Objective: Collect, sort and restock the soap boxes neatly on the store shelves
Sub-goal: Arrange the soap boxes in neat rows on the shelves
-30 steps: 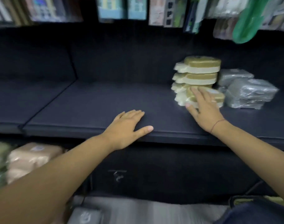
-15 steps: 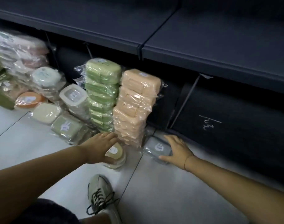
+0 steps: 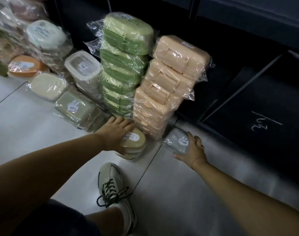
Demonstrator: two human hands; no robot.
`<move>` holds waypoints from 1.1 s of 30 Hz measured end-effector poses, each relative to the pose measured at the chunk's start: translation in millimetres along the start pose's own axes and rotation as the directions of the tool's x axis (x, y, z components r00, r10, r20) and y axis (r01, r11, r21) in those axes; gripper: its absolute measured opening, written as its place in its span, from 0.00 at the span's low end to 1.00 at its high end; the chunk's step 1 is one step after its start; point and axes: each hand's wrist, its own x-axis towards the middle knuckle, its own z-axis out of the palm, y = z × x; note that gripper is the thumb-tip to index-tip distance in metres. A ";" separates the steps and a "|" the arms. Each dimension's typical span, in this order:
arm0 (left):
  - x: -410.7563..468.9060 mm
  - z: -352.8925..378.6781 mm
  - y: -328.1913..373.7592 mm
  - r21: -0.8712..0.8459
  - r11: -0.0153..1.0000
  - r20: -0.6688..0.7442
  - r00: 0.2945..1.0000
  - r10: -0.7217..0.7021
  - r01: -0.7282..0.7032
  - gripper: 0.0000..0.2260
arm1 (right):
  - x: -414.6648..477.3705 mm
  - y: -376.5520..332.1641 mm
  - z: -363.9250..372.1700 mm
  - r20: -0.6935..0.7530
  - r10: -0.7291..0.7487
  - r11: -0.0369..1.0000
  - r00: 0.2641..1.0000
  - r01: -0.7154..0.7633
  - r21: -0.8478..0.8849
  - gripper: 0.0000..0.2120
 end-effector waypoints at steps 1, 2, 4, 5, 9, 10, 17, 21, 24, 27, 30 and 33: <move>0.6 0.4 0.3 -0.011 1.000 -0.005 1.000 -0.003 0.003 0.50 | 1.8 0.2 1.2 -0.008 -0.004 1.000 1.000 0.004 0.002 0.53; 0.5 0.6 0.4 -0.034 0.999 -0.009 1.000 -0.006 0.006 0.50 | 2.9 -0.4 0.9 -0.013 -0.003 1.000 1.000 0.003 0.005 0.52; -0.5 0.2 -0.6 -0.118 0.993 -0.013 1.000 -0.018 0.017 0.50 | 4.9 -1.1 -0.6 -0.013 -0.001 1.000 1.000 0.002 0.016 0.51; -1.5 0.8 -1.3 -0.167 0.986 -0.016 0.999 -0.027 0.024 0.49 | 4.9 -0.6 -2.0 -0.012 -0.001 1.000 1.000 0.001 0.025 0.50; -12.7 -0.4 3.4 -0.244 0.969 -0.023 0.998 -0.051 0.044 0.50 | -6.0 8.7 -15.8 -0.013 -0.011 0.998 1.000 0.011 0.054 0.50; -16.4 -3.5 5.4 -0.251 0.967 -0.019 0.999 -0.048 0.042 0.50 | -10.9 11.3 -23.4 0.009 -0.020 0.998 1.000 0.019 0.057 0.49; -47.7 -73.7 42.3 -0.324 0.939 -0.081 0.992 0.096 -0.118 0.48 | -62.2 8.9 -134.3 0.225 -0.220 0.973 0.949 0.198 0.116 0.40; -60.4 -134.2 81.7 -0.309 0.915 -0.225 0.955 0.195 -0.260 0.49 | -114.8 13.7 -228.5 0.171 -0.284 0.954 0.943 0.296 -0.048 0.42; -61.0 -191.3 108.3 -0.331 0.869 -0.386 0.893 0.232 -0.369 0.49 | -163.8 37.6 -301.5 0.005 -0.339 0.941 0.941 0.339 -0.004 0.40; -48.8 -260.3 140.0 -0.314 0.836 -0.524 0.816 0.243 -0.450 0.47 | -216.3 71.2 -374.0 -0.247 -0.352 0.918 0.903 0.385 0.098 0.40; -24.5 -324.2 175.7 -0.284 0.808 -0.646 0.725 0.237 -0.517 0.49 | -255.9 108.2 -436.6 -0.511 -0.242 0.898 0.825 0.390 0.205 0.47; 10.2 -387.7 223.3 -0.202 0.767 -0.721 0.622 0.304 -0.609 0.50 | -281.6 158.1 -487.9 -0.732 -0.055 0.893 0.679 0.362 0.269 0.44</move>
